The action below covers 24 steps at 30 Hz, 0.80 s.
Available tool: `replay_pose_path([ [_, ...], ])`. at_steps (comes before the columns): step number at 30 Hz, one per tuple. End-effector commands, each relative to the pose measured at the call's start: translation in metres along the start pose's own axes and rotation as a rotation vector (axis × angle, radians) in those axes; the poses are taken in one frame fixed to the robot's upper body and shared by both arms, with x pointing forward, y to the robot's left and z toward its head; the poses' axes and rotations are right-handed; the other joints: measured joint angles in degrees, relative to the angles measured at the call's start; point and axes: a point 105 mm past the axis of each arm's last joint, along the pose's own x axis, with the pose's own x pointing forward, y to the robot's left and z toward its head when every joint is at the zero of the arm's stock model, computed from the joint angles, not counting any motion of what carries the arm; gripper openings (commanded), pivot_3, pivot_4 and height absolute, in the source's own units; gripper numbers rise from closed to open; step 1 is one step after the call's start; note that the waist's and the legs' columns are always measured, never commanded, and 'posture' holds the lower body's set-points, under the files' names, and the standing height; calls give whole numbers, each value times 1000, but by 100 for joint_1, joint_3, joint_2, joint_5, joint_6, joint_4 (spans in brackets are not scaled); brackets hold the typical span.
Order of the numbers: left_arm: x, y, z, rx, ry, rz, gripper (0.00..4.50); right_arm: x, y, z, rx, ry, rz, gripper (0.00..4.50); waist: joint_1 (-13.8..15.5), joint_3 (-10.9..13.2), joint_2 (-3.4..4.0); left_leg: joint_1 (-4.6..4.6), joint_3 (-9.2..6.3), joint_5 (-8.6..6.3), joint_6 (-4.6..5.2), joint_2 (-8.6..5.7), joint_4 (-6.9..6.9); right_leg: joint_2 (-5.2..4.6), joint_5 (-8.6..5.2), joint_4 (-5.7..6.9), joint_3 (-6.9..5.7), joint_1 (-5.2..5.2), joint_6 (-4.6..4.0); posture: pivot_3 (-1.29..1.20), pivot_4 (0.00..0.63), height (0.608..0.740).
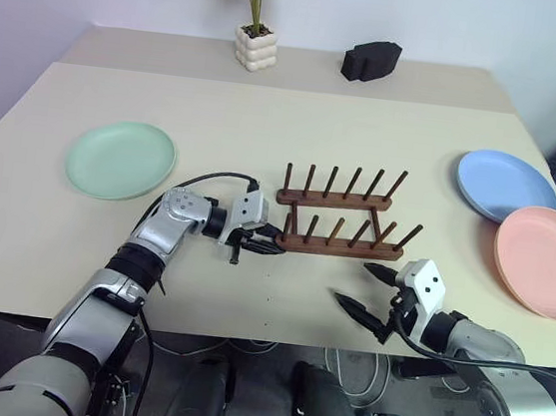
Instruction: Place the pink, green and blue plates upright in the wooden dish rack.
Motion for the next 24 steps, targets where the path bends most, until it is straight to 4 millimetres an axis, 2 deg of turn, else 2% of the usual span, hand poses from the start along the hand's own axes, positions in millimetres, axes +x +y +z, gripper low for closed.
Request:
replay_pose_path([
  [1, -10, 12, 6, 25, -12, 79, 2589, -3, -4, 15, -51, -33, -4, 4500, 0, 0, 0, 0, -1, 0, 0, 0, 1, 0, 0, 0, 0, 0, 0, 0, 150, 736],
  [3, -18, 14, 0, 8, -3, 126, 3531, -5, -7, 16, -55, -27, -11, 4500, -3, 0, 0, 0, -1, 0, 0, 0, 1, 0, 0, 1, 0, 0, 1, 0, 150, 736],
  [8, -42, 12, -11, -62, 11, 223, 3531, -18, -21, 9, -57, 29, -58, 4500, -27, 0, 1, 3, -1, -2, 3, 3, 0, 0, 1, 4, 0, 0, 2, 0, 150, 736],
  [11, -53, 2, -7, -101, -23, 235, 2704, -25, -30, 6, -74, 57, -96, 3650, -29, -1, 2, 4, -1, -2, 3, 5, 0, 0, 1, 4, 0, 0, 1, 0, 150, 736],
  [13, -52, -16, -6, -108, -22, 200, 1702, -28, -33, 3, -75, 81, -100, 2609, -21, -1, 1, 4, -1, -2, 3, 6, 0, -1, 0, 4, 1, 0, 1, 0, 150, 736],
  [16, -40, -42, -1, -106, -23, 130, 113, -29, -39, -3, -98, 129, -116, 1113, -10, -2, 3, 4, 2, -2, 3, 9, -1, -3, -1, 3, 4, 0, 0, 0, 150, 736],
  [18, -29, -49, 3, -93, -15, 114, 0, -29, -43, -5, -119, 147, -131, 119, 24, -2, 3, 3, 1, -2, 3, 9, 2, -5, -1, 3, 3, 1, -1, 0, 150, 736],
  [21, -12, -54, 11, -88, -30, 96, 0, -25, -47, -7, -137, 169, -142, 119, 14, -2, 2, -2, -1, -2, 3, 6, 16, -4, -1, 4, 1, 4, -2, 0, 150, 736],
  [24, 1, -51, 9, -74, -6, 123, 0, -20, -53, -8, -156, 183, -161, 119, -2, -2, 3, -3, 2, -4, 6, 5, 23, -3, -1, 4, 2, 4, -1, 0, 150, 736],
])
